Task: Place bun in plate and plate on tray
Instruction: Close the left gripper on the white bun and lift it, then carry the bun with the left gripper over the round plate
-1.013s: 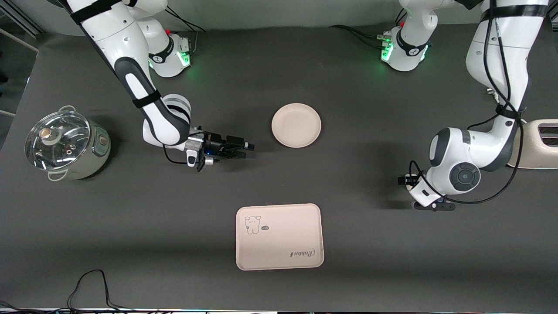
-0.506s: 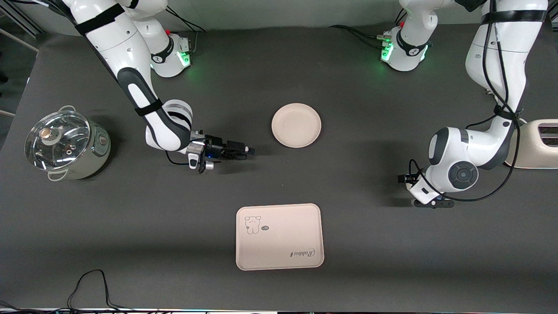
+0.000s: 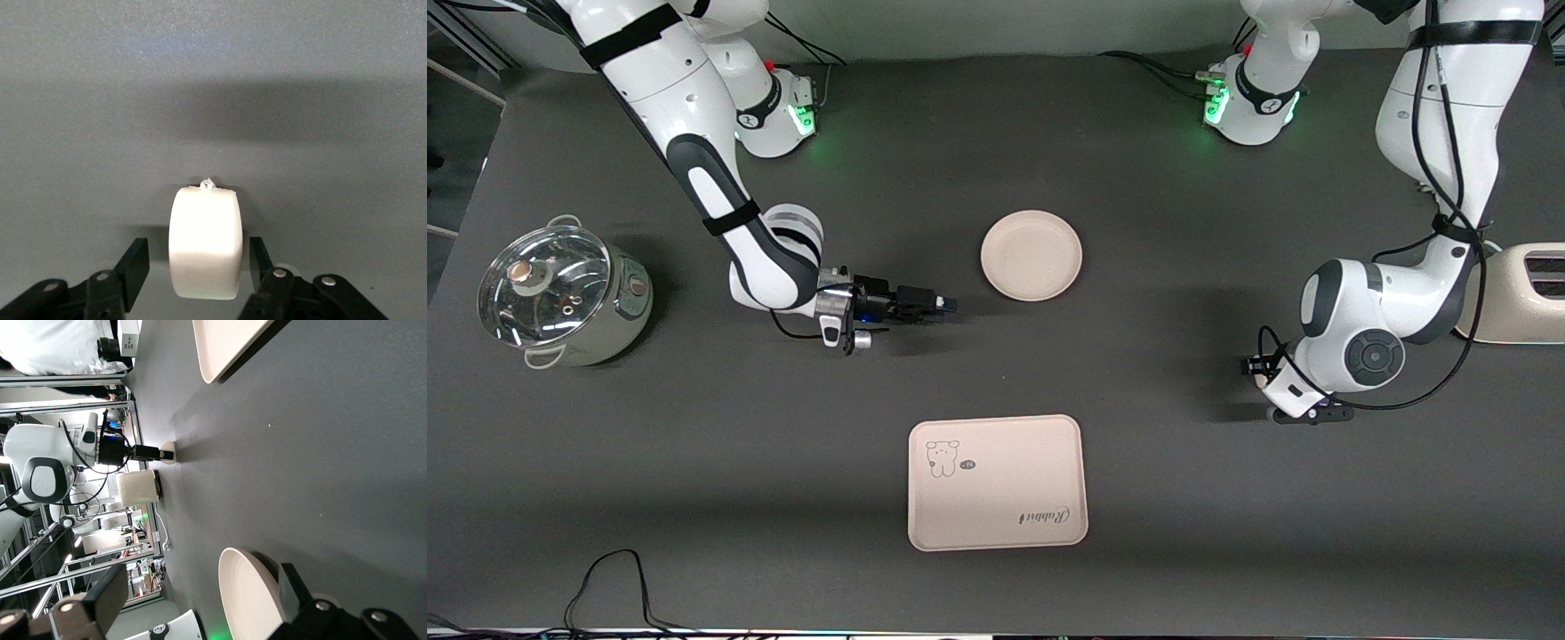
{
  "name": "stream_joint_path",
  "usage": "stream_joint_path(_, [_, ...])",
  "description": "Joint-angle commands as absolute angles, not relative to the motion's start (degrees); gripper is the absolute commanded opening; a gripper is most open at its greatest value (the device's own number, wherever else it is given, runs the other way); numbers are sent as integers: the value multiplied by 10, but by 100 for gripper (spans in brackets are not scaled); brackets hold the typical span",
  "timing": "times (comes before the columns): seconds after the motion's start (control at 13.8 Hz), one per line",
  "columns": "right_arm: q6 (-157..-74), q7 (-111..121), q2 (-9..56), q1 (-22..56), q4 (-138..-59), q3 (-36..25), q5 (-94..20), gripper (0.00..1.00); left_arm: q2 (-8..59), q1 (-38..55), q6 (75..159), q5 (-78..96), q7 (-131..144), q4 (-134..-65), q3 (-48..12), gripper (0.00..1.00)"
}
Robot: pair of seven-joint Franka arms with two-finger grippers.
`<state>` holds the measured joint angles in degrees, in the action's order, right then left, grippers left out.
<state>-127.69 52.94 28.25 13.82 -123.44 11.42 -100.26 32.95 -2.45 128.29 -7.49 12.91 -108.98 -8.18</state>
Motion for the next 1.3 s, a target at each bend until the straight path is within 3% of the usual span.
stream_joint_path(0.0, [-1272, 519, 277, 139, -1232, 109, -1006, 100, 308, -23, 1281, -69, 138, -1107, -82, 46])
stream_joint_path(0.29, [-1272, 524, 276, 138, -1233, 108, -1005, 100, 300, -23, 1271, -69, 135, -1102, -82, 26])
stream_joint_path(0.51, [-1272, 526, 275, 139, -1233, 108, -1005, 100, 268, -18, 1198, -69, 134, -1073, -83, 26])
stream_joint_path(0.8, [-1272, 526, 272, 135, -1232, 106, -946, 100, 196, -10, 995, -69, 123, -976, -93, 27])
stream_joint_path(0.94, [-1272, 526, 278, 135, -1225, 102, -935, 100, 108, -14, 918, -28, 66, -945, -88, 29])
stream_joint_path(1.23, [-1272, 523, 279, 140, -1211, 102, -909, 100, 11, -6, 836, -18, 69, -948, -91, 30])
